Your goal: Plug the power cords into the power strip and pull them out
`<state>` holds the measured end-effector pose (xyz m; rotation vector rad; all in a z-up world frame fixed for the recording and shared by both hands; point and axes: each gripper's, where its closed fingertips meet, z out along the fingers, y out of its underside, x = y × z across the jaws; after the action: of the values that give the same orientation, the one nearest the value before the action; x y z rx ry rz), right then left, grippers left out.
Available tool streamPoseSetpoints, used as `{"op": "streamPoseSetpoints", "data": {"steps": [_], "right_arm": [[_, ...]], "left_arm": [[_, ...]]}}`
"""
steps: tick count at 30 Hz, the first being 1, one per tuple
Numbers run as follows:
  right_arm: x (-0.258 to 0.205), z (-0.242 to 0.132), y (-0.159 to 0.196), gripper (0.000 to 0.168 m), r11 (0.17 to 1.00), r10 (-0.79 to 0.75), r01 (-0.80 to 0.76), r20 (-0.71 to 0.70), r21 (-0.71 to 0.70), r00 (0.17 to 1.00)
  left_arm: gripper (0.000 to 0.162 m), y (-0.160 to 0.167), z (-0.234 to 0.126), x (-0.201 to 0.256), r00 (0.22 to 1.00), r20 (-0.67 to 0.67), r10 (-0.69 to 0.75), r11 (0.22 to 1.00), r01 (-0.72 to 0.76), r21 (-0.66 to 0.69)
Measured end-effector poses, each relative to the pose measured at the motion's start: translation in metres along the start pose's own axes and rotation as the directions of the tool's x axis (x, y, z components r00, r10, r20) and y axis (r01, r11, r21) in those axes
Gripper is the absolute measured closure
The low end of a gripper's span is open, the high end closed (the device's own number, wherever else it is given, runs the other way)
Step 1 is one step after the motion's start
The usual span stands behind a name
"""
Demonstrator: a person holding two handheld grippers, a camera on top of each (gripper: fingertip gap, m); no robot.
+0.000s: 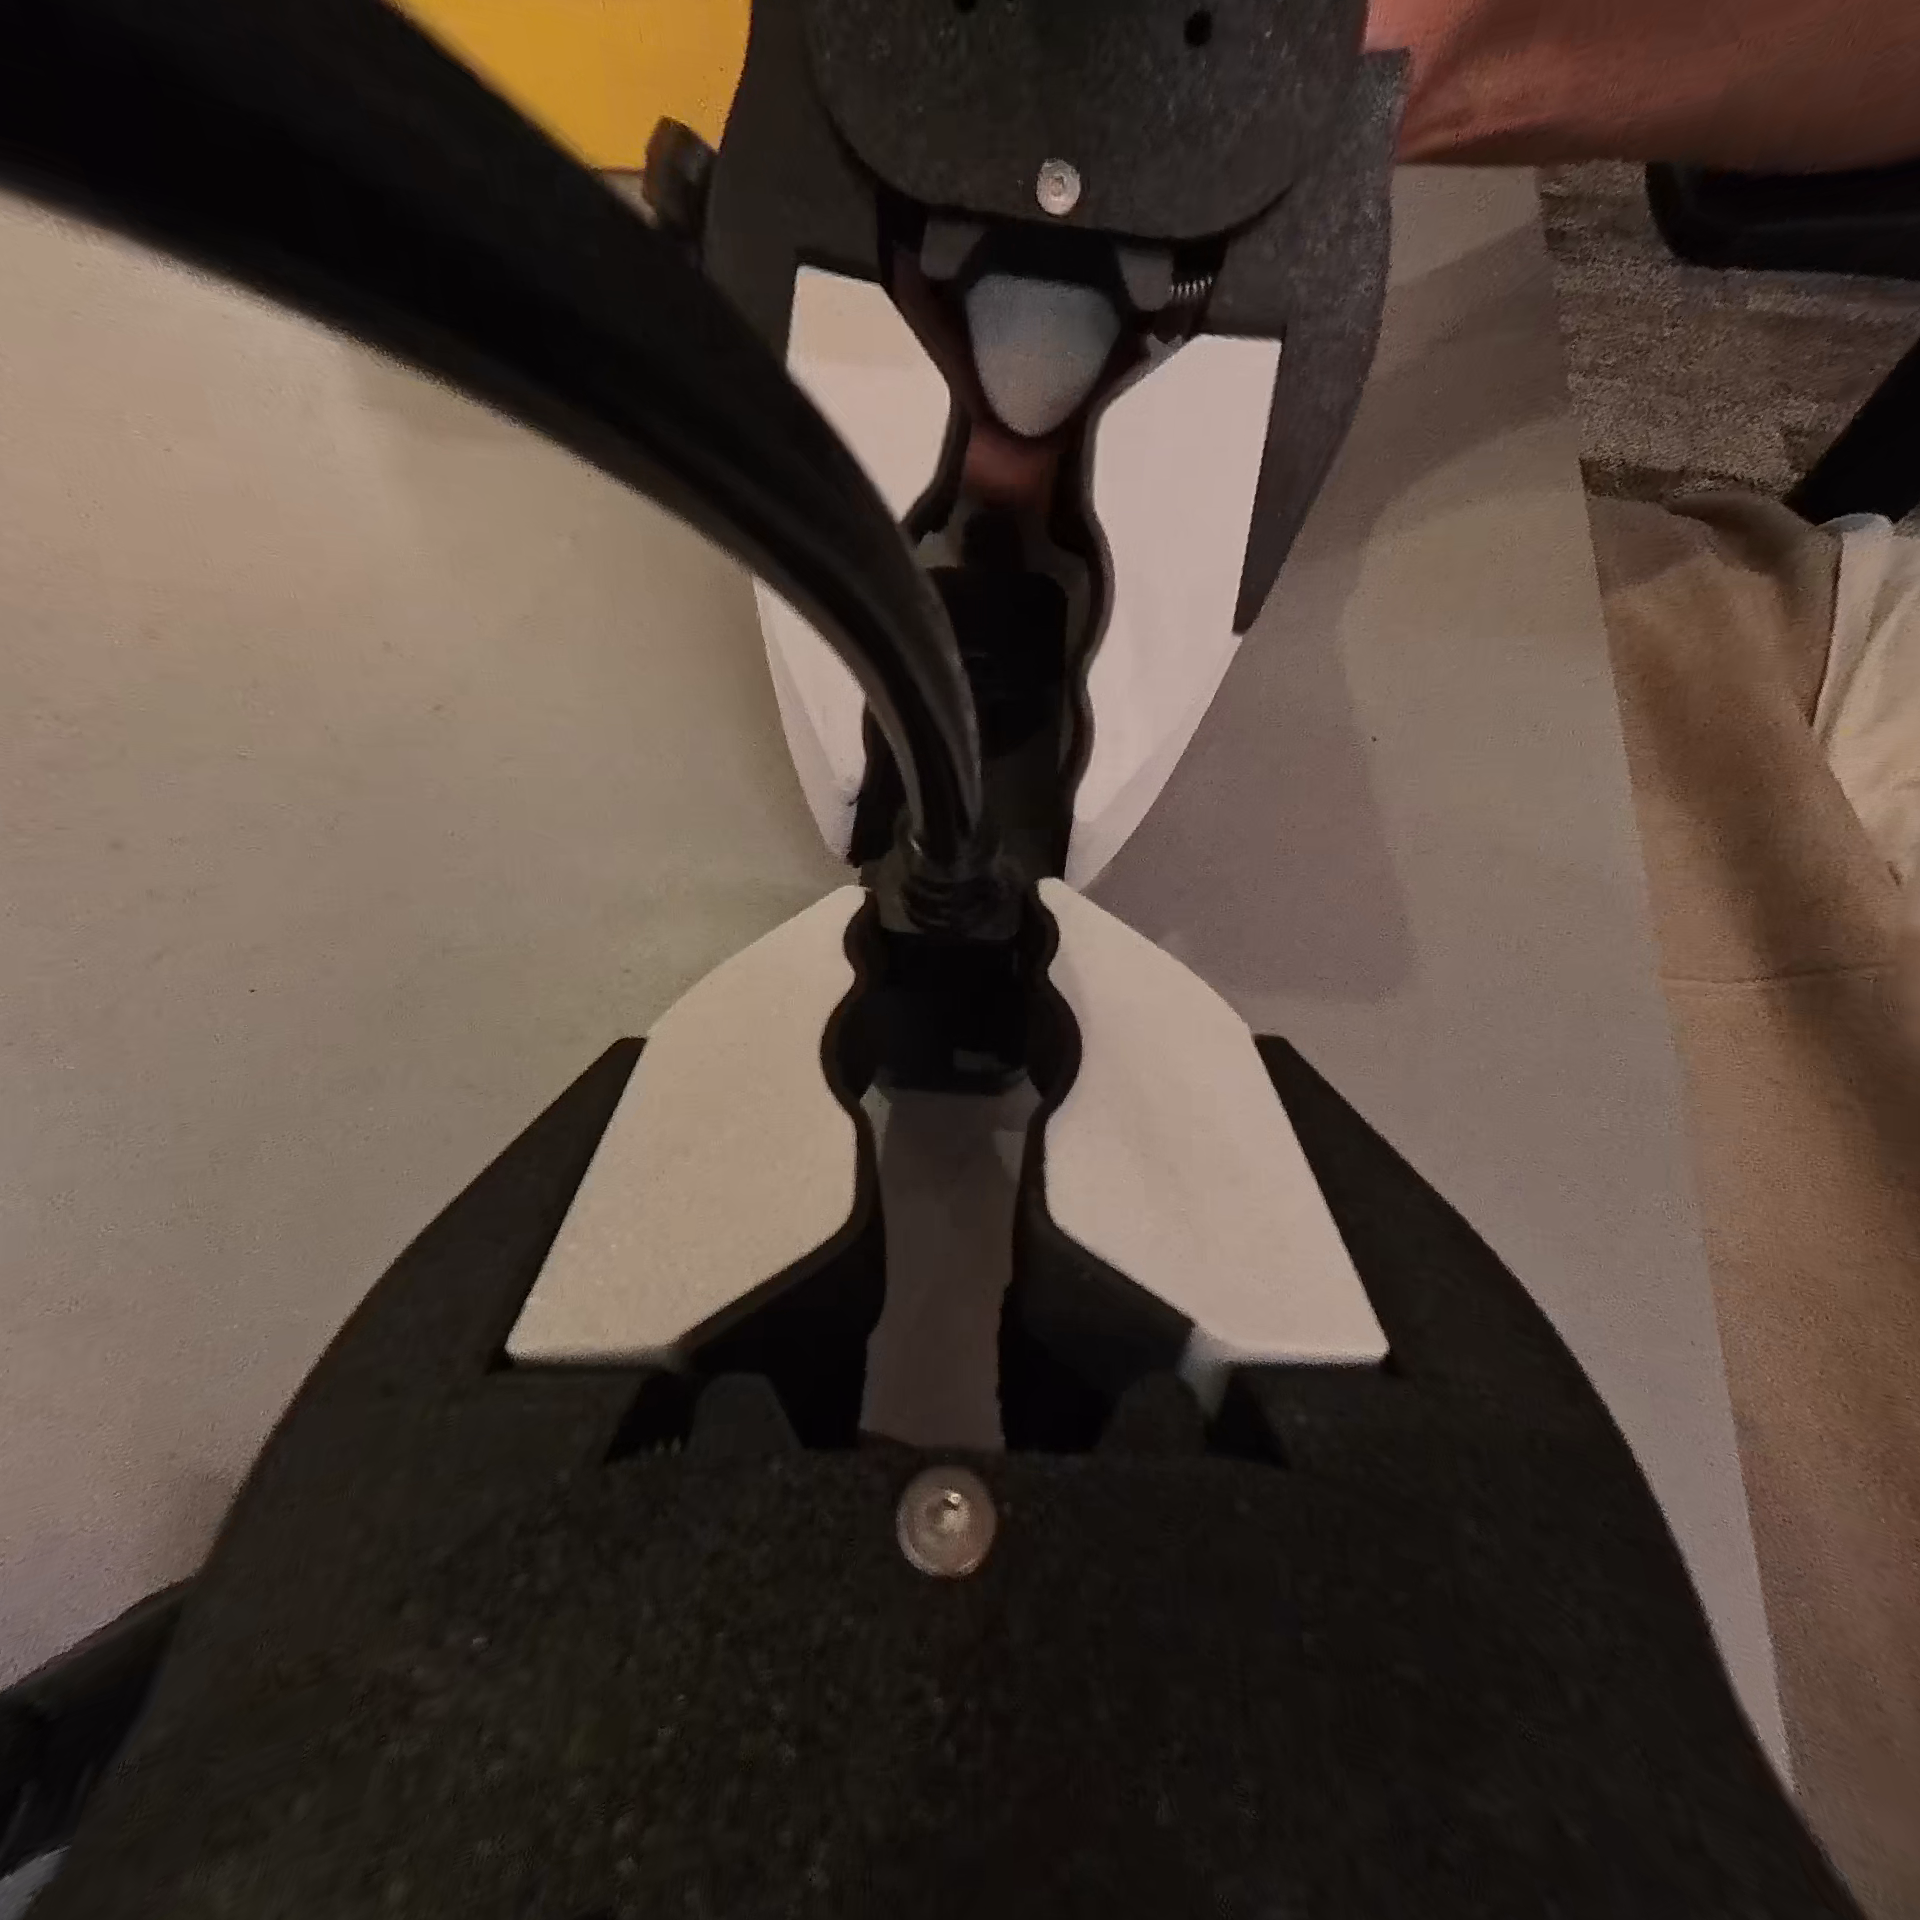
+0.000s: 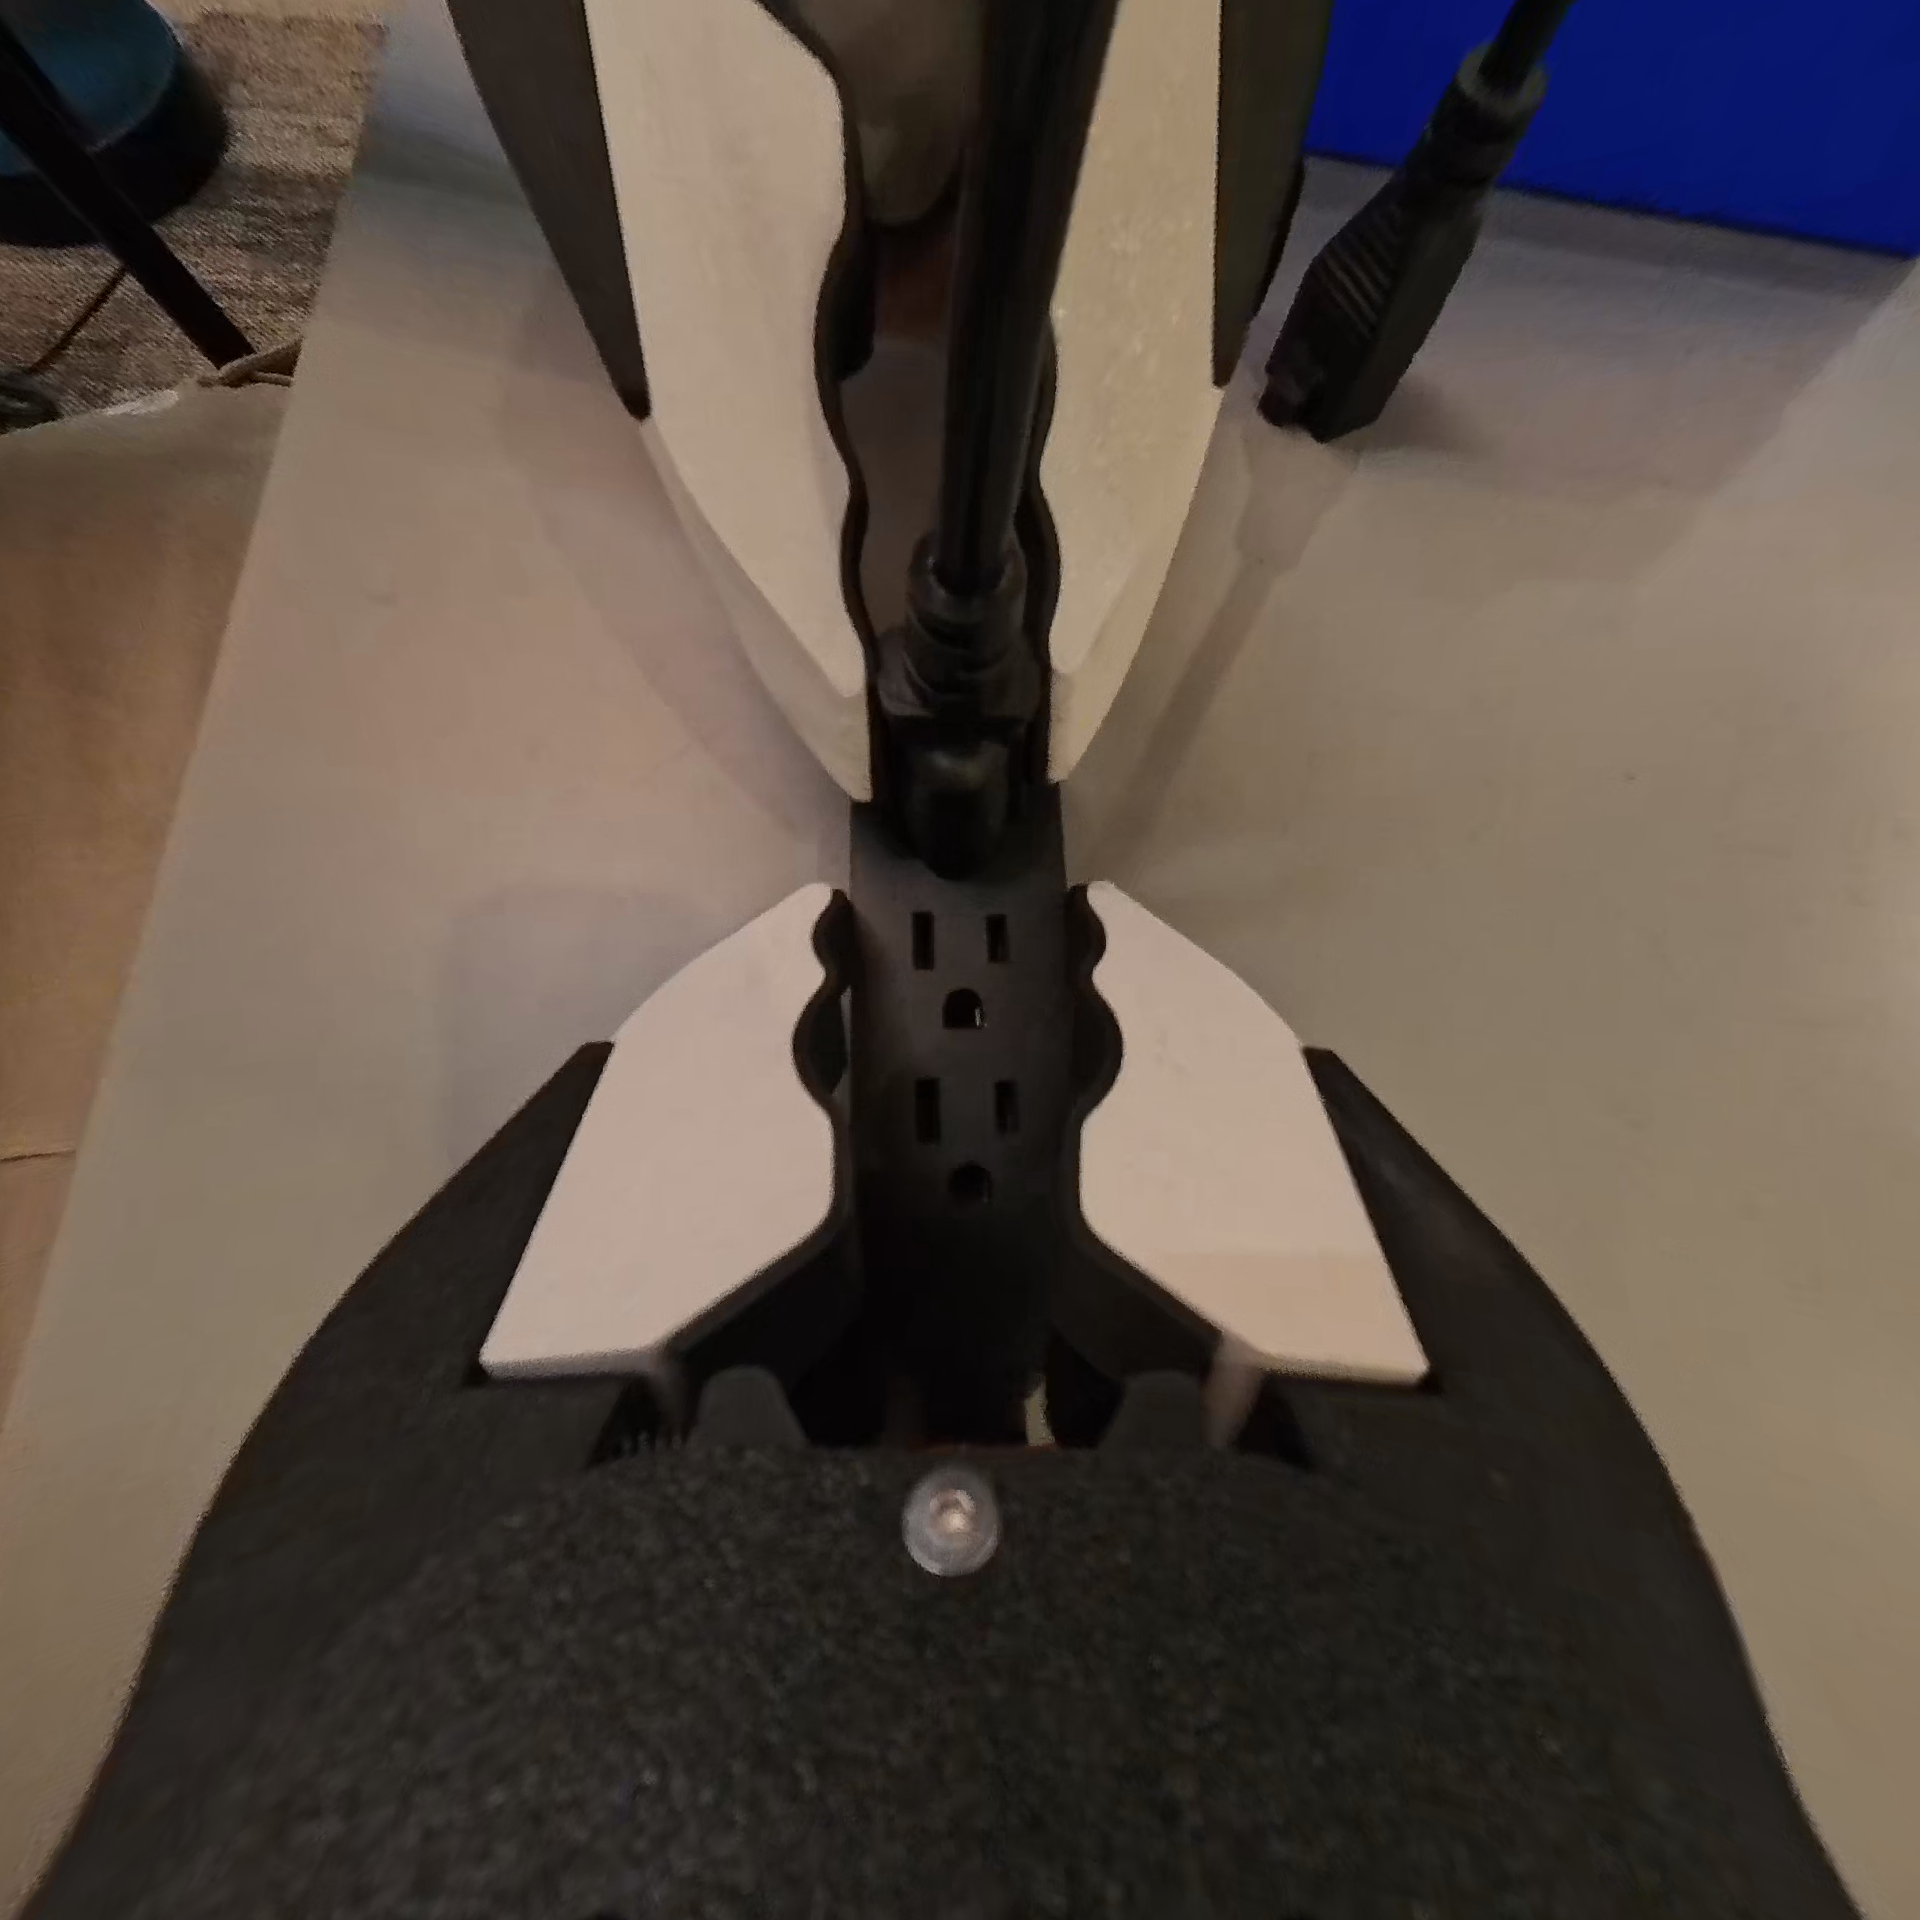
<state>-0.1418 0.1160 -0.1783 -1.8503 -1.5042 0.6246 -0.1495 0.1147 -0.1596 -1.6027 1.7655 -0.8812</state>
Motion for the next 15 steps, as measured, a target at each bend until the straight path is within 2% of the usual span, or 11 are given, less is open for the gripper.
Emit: {"op": "streamPoseSetpoints", "data": {"steps": [5,11,15], "right_arm": [[0.0002,-0.0005,0.0047,0.126,0.997,-0.039,0.037,-0.028,-0.065,0.999],[-0.0002,0.0007,0.0048,0.126,0.999,-0.031,0.03,-0.025,-0.038,0.999],[0.0033,-0.0019,0.0075,0.127,0.997,-0.024,0.023,-0.027,-0.068,0.999]], "left_arm": [[0.139,-0.0027,0.0025,-0.001,0.999,0.046,0.008,0.997,-0.004,-0.073],[0.138,-0.0004,-0.0009,-0.0021,1.0,-0.019,-0.009,0.999,0.01,0.033],[0.138,-0.0046,0.0045,-0.0022,0.999,0.039,0.028,0.998,-0.026,-0.063]]}}
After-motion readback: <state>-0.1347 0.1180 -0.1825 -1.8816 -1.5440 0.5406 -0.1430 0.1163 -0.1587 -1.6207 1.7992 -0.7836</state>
